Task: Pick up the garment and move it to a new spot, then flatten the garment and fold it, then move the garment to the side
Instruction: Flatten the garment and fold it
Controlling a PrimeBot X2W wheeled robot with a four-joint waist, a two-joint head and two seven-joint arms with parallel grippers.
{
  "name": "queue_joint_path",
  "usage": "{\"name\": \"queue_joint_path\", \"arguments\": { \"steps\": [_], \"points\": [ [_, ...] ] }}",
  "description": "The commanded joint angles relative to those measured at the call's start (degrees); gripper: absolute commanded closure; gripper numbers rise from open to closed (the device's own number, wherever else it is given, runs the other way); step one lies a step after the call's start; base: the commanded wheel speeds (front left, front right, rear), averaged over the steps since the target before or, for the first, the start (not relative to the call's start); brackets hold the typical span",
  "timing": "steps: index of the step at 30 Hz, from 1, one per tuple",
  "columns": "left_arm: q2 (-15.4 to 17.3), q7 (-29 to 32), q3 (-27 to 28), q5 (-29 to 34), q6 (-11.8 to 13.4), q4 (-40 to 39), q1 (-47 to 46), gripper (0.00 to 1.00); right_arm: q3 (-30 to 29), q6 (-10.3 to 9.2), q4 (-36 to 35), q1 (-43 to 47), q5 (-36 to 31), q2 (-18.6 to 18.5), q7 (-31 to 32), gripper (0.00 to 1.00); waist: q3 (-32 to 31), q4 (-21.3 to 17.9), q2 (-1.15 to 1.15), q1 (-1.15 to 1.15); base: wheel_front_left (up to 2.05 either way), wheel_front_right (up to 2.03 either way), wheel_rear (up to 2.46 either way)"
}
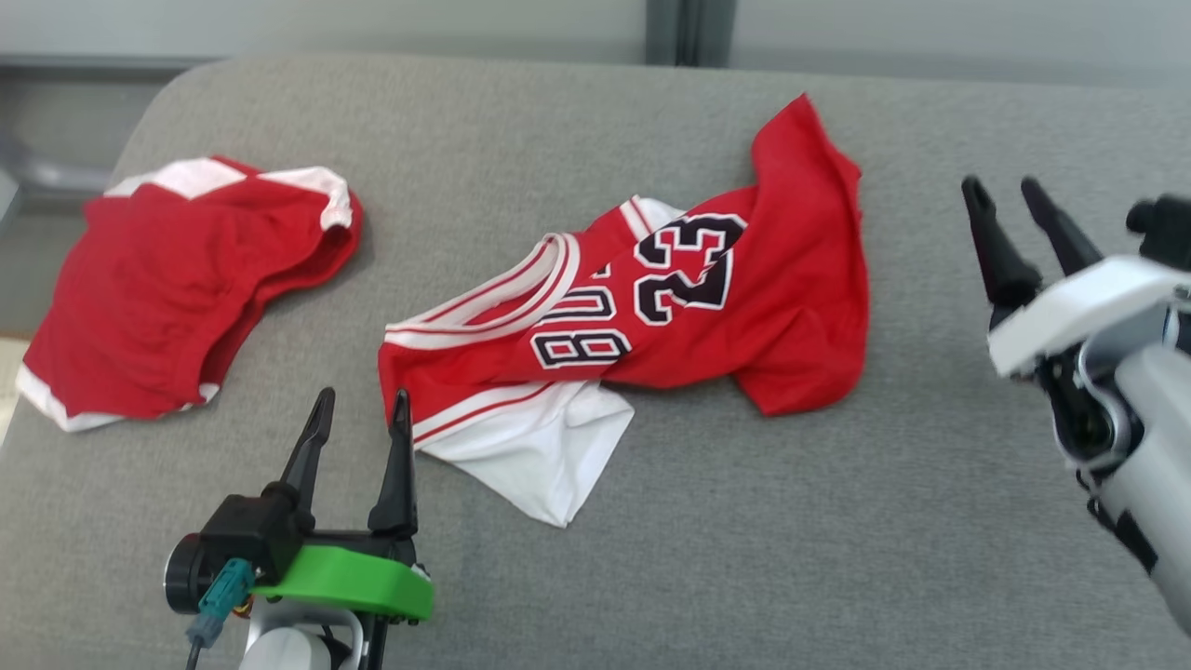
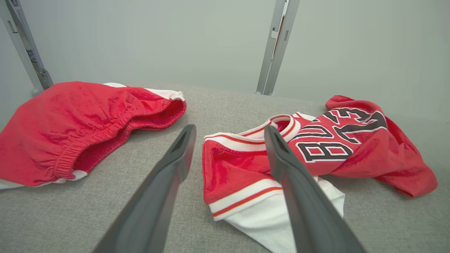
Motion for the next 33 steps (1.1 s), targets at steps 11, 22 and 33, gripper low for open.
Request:
{"name": "queue_joint_path", "arguments": {
  "steps": [11, 22, 33],
  "points": [
    [1.3, 0.1, 0.3, -0.1, 0.3, -1.6, 3.9, 0.0, -11.1, 0.04, -9.3, 20.1, -9.6, 7.5, -1.1, 0.0, -8.0, -4.4, 0.0, 0.0, 0.0, 0.0, 0.0],
    [0.7, 0.5, -0.9, -1.0, 0.6, -0.7, 3.2, 0.0, -9.2, 0.04, 0.0, 17.4, -7.4, 13.7, 15.1, 0.0, -7.8, 0.4, 0.0, 0.0, 0.0, 0.0, 0.0],
    [0.5, 0.3, -1.6, -1.4, 0.4, 0.3, 1.1, 0.0, -11.1, 0.04, 8.9, 13.0, -4.7, 16.2, 19.6, 0.0, -5.1, 6.5, 0.0, 0.0, 0.0, 0.0, 0.0]
  ]
}}
